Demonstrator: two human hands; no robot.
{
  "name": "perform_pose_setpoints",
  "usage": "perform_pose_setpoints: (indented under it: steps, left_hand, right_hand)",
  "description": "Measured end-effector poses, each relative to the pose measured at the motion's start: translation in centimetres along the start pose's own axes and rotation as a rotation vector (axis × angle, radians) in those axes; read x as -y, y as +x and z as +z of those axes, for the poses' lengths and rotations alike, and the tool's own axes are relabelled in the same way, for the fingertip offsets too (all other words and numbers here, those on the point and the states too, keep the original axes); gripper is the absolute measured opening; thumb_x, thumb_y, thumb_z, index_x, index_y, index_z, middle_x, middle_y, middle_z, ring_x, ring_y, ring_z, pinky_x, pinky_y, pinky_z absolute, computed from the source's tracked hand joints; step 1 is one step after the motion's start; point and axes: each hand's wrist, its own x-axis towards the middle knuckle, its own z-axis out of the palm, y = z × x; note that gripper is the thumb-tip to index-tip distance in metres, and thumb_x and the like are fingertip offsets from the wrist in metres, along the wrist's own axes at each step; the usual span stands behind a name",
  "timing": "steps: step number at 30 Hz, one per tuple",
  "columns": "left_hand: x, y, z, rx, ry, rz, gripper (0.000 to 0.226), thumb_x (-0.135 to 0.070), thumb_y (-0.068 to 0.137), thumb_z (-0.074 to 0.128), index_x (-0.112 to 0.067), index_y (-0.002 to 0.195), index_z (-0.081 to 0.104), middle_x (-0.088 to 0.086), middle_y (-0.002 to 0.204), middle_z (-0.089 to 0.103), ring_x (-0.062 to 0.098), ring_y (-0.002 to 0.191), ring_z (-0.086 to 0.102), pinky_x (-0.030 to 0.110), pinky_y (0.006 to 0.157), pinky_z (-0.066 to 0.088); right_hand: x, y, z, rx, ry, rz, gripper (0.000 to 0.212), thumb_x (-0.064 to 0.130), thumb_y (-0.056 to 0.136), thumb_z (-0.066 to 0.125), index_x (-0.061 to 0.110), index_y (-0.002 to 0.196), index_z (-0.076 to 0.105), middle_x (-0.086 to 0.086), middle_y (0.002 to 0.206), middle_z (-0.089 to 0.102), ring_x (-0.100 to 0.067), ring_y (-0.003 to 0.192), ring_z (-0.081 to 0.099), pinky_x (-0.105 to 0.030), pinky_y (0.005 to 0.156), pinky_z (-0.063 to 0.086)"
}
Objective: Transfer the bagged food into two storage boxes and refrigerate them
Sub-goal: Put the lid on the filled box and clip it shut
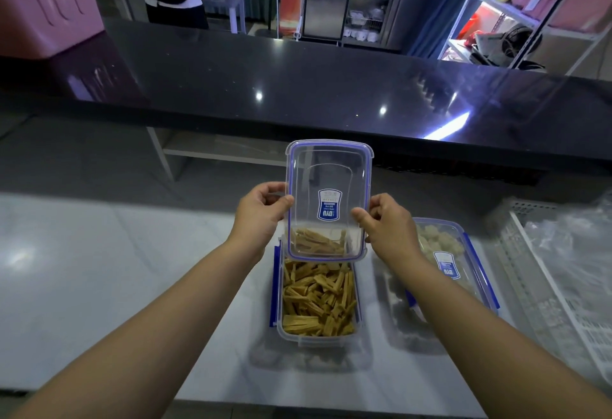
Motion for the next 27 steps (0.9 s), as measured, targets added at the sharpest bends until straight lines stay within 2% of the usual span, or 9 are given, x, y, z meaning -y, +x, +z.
perform_pose_setpoints:
  steps: [4,12,18,22,24,27]
  left_hand:
    - [0.5,0.1,1.0,0.053,0.068,-0.039,0.017,-0.013,0.087,0.062,-0.021,0.102,0.062,0.005,0.097,0.068,0.019,0.091,0.066,0.031,0.078,0.055]
    - [1.2,0.2,-0.3,0.039,0.05,-0.069,0.013,-0.013,0.087,0.063,-0.022,0.097,0.062,0.002,0.093,0.068,0.014,0.084,0.066,0.017,0.061,0.051]
    - [-0.1,2.4,-0.3,-0.033,-0.012,-0.022,0.014,-0.012,0.086,0.065,-0.025,0.093,0.064,0.0,0.093,0.07,0.014,0.085,0.067,0.025,0.071,0.053]
    - [0.4,3.0,0.1,-0.049,-0.009,-0.051,0.014,-0.012,0.088,0.062,-0.025,0.092,0.062,-0.001,0.092,0.069,0.012,0.085,0.066,0.022,0.069,0.051]
    - [0.7,3.1,0.4,-0.047,-0.012,-0.077,0.013,-0.011,0.088,0.061,-0.022,0.094,0.062,0.002,0.095,0.069,0.016,0.089,0.066,0.027,0.075,0.053]
    - [0.8,3.0,0.7,-0.041,-0.008,-0.092,0.012,-0.01,0.088,0.061,-0.018,0.098,0.062,0.006,0.099,0.068,0.02,0.092,0.066,0.033,0.081,0.054]
  right_hand:
    - [-1.3,-0.9,-0.1,0.013,-0.016,0.069,0.02,0.037,0.087,0.061,0.019,0.087,0.054,-0.003,0.073,0.063,-0.022,0.065,0.062,-0.048,0.064,0.056]
    - [-0.9,-1.0,0.6,0.025,0.021,0.058,0.021,0.037,0.086,0.063,0.019,0.085,0.053,-0.005,0.074,0.062,-0.024,0.07,0.062,-0.048,0.064,0.056]
    - [0.8,1.0,0.8,-0.03,0.031,0.009,0.021,0.038,0.087,0.062,0.019,0.087,0.053,-0.004,0.076,0.061,-0.025,0.07,0.06,-0.042,0.062,0.054]
    - [0.7,1.9,1.1,-0.055,-0.044,-0.001,0.023,0.039,0.086,0.063,0.019,0.084,0.051,0.0,0.071,0.057,-0.019,0.067,0.054,-0.029,0.054,0.041]
    - [0.6,2.1,1.1,-0.051,-0.044,0.008,0.023,0.038,0.086,0.063,0.018,0.085,0.052,-0.002,0.073,0.059,-0.021,0.069,0.055,-0.03,0.056,0.042]
    - [0.4,2.0,0.9,-0.024,-0.012,0.032,0.022,0.037,0.086,0.063,0.017,0.087,0.053,-0.007,0.077,0.061,-0.027,0.072,0.06,-0.039,0.062,0.05]
